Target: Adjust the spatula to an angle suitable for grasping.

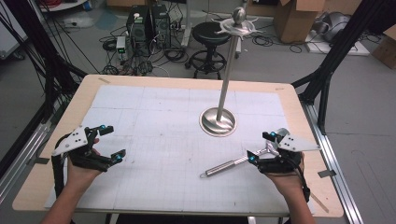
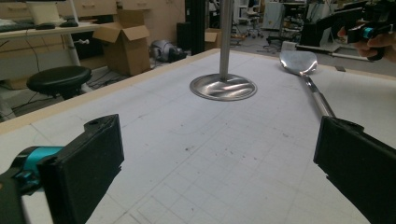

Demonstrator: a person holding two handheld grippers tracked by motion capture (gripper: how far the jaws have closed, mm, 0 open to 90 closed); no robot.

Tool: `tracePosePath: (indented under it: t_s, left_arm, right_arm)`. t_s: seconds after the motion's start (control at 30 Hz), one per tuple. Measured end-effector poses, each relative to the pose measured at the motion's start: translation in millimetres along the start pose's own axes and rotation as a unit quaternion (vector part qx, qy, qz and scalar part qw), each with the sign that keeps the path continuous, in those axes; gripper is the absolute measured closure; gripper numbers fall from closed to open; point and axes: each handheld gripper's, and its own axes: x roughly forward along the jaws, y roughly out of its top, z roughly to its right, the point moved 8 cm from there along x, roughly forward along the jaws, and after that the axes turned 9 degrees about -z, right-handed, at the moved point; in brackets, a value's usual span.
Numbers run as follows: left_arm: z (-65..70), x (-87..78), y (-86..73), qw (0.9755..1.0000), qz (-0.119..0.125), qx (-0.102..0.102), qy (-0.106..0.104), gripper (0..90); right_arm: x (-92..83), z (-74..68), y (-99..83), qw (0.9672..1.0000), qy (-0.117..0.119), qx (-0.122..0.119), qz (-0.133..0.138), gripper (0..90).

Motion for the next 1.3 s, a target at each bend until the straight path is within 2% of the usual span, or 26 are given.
tracePosePath:
  t_s: [0.53, 1.03, 1.07, 1.23, 1.3]
  left_arm:
    - [3.2, 7.3, 2.2, 0.9999, -0.008, 0.010, -0.008, 2.1]
    - [5.1, 7.3, 0.5, 0.9997, -0.016, 0.014, -0.010, 2.1]
    - [5.6, 6.8, 0.6, 0.9997, -0.015, 0.014, -0.011, 2.1]
    - [4.8, 5.7, 0.1, 0.9997, -0.016, 0.014, -0.010, 2.1]
    - [4.5, 5.8, -0.3, 0.9997, -0.017, 0.015, -0.010, 2.1]
  right_arm:
    - [-3.5, -1.0, -4.6, 1.0000, -0.001, -0.001, -0.005, 8.7]
    - [5.9, -6.3, -7.1, 0.9994, 0.004, -0.018, -0.027, 10.4]
    - [6.5, -9.5, -7.1, 0.9992, 0.014, -0.019, -0.031, 15.2]
    - [10.0, -14.3, -8.1, 0.9984, 0.025, -0.028, -0.042, 20.2]
    - [11.6, -17.5, -9.5, 0.9975, 0.036, -0.033, -0.051, 28.3]
